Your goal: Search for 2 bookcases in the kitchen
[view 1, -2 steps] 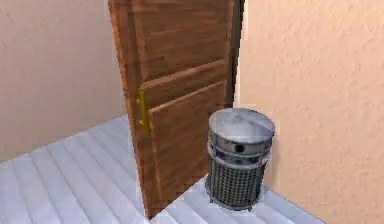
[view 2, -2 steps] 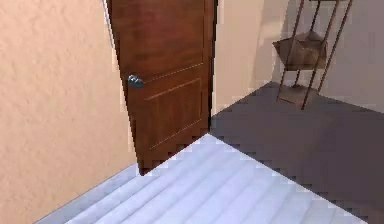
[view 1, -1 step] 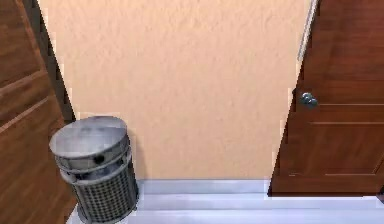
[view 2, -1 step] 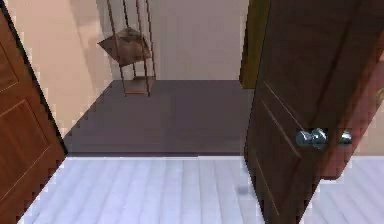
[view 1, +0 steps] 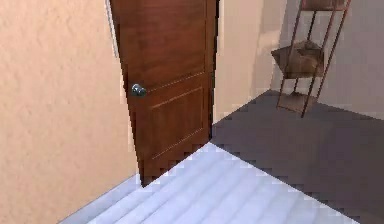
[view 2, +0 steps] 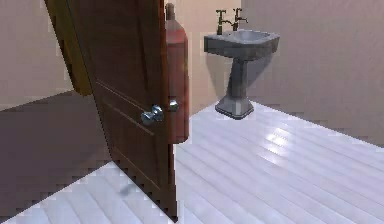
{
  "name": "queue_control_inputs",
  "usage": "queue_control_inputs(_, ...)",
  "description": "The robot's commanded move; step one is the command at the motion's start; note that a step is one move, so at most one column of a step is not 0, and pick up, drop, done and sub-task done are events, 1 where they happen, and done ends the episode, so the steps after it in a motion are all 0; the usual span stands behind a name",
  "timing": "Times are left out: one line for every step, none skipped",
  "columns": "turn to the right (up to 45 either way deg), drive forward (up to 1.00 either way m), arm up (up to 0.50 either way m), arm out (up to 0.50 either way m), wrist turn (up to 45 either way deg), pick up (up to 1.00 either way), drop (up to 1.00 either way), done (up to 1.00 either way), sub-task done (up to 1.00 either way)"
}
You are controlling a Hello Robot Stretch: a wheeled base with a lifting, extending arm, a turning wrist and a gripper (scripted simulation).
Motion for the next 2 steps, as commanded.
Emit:
queue_control_inputs(27.0,0.0,0.0,0.0,0.0,0.0,0.0,0.0,0.0)
queue_control_inputs(0.0,0.4,0.0,0.0,0.0,0.0,0.0,0.0,0.0)
